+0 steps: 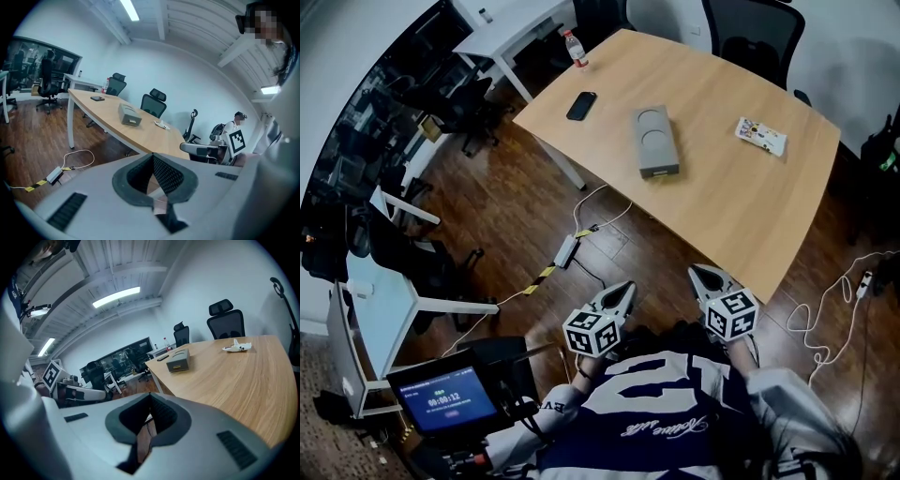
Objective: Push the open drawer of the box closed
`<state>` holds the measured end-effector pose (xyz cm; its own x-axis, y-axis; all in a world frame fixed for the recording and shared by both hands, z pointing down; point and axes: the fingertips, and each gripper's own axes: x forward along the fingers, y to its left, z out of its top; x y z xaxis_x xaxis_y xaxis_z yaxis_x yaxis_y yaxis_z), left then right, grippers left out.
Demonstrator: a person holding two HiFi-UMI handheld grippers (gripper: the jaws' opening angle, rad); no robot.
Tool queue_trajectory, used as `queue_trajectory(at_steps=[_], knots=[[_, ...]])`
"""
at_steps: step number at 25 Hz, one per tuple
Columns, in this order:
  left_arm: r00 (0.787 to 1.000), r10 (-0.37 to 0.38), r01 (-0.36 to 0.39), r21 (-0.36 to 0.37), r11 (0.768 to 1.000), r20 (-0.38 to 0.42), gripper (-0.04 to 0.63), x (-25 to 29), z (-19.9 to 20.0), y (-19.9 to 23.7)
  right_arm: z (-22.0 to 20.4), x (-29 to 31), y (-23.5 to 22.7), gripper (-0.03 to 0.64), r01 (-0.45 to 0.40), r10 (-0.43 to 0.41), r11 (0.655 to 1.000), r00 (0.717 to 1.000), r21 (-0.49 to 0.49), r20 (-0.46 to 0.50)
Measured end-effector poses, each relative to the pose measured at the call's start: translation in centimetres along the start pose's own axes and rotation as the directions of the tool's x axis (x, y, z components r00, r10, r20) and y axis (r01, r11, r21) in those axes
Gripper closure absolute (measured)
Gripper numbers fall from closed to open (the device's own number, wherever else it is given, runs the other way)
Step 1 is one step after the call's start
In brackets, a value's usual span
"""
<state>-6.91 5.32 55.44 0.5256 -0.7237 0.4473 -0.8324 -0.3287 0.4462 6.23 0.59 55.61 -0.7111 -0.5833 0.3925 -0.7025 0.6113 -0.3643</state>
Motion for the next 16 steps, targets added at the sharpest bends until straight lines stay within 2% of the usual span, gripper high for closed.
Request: queue_trajectory(at_steps=[16], knots=[[0.999, 0.032, -0.030, -0.036, 0.999, 0.042, 0.592, -1.3, -0.3, 1.9, 0.6, 0.2, 0.7, 0.618, 0.005, -0.005, 1.000, 0.999, -0.005, 0.033]])
